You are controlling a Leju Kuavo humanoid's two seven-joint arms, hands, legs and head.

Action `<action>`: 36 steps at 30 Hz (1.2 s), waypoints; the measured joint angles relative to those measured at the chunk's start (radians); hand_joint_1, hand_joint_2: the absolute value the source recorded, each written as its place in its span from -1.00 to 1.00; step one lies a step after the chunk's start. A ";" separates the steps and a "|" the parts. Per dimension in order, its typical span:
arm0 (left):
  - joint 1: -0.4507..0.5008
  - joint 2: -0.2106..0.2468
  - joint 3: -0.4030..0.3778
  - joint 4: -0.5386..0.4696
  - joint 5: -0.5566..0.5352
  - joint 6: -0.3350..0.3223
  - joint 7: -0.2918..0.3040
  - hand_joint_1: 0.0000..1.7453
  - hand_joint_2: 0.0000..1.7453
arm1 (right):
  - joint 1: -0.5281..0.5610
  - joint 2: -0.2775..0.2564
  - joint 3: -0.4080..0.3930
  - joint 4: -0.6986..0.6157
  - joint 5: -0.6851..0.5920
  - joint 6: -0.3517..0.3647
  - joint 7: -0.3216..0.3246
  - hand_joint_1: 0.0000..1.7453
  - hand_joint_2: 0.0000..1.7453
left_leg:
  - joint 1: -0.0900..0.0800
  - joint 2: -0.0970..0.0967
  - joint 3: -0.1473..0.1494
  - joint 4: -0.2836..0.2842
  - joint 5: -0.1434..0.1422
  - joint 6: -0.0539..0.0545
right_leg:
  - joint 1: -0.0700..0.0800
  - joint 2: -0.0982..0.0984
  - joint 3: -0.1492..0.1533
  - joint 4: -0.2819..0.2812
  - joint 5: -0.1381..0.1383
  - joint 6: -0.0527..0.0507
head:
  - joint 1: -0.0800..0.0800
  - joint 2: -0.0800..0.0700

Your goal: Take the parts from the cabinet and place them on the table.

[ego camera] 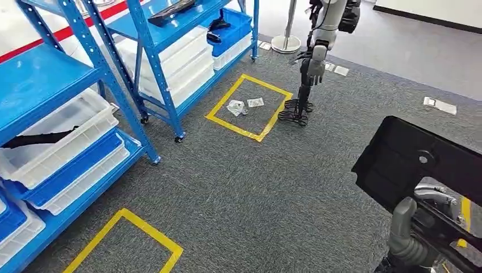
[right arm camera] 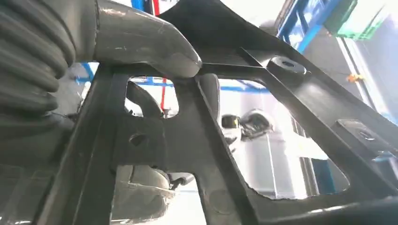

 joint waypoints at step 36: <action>0.001 0.032 0.093 -0.002 0.016 0.121 0.065 -1.00 1.00 | -0.075 0.053 0.024 0.064 -0.038 0.078 0.003 1.00 1.00 | 0.003 0.049 -0.017 -0.021 0.047 0.003 | -0.002 -0.059 -0.056 0.090 -0.058 0.022 | 0.005 0.000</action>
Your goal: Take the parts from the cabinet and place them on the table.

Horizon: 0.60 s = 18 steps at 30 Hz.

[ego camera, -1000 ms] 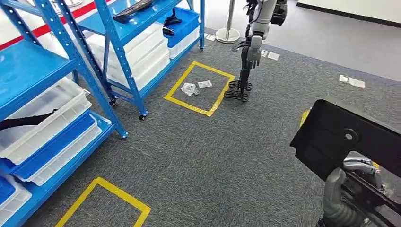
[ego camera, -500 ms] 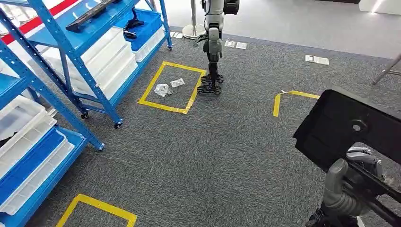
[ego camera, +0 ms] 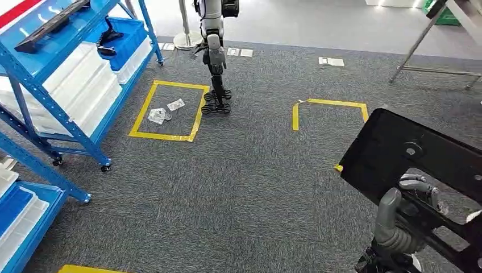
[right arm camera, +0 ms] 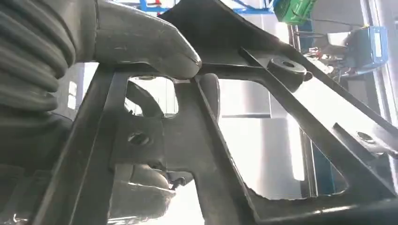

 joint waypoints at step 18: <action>-0.001 0.011 0.005 0.000 -0.039 -0.005 0.009 -1.00 1.00 | 0.004 0.014 0.024 0.038 -0.005 -0.027 0.001 1.00 1.00 | 0.001 0.029 -0.127 0.306 -0.182 -0.053 | -0.007 -0.016 0.049 -0.091 0.050 -0.037 | -0.008 0.000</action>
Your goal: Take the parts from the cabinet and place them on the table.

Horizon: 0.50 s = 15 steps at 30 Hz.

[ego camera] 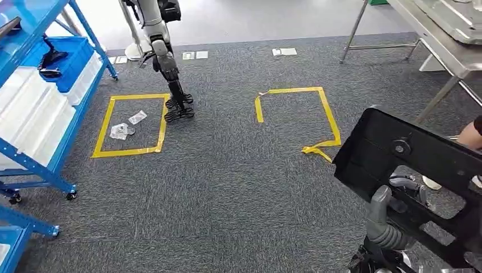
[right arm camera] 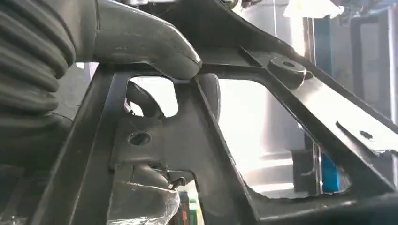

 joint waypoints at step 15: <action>-0.002 0.010 -0.001 0.000 -0.033 -0.009 0.061 -1.00 1.00 | -0.002 -0.021 0.013 -0.011 -0.019 -0.026 0.005 1.00 1.00 | -0.005 0.017 0.118 -0.289 0.171 0.050 | 0.007 -0.007 -0.156 0.282 -0.106 0.028 | 0.009 0.000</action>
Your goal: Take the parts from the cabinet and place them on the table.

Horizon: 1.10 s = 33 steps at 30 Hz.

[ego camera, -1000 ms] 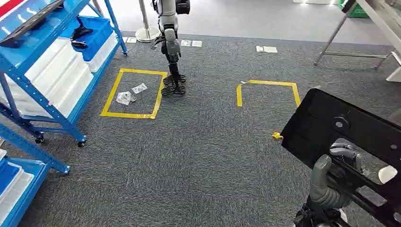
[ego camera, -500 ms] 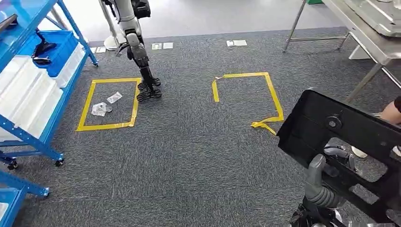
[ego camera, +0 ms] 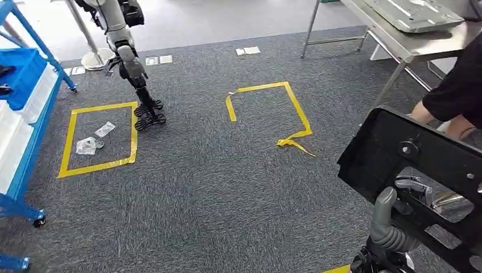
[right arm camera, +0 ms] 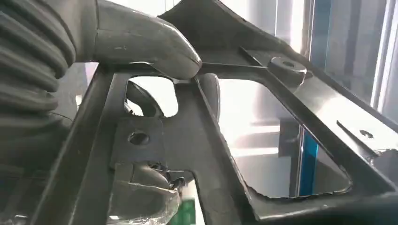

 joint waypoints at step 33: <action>0.027 -0.047 -0.039 0.006 -0.063 -0.058 -0.122 -1.00 1.00 | 0.009 -0.058 -0.004 0.016 -0.029 -0.033 -0.014 1.00 1.00 | -0.001 0.025 -0.013 0.005 0.004 0.000 | -0.003 -0.005 0.021 0.007 -0.008 0.013 | -0.002 0.000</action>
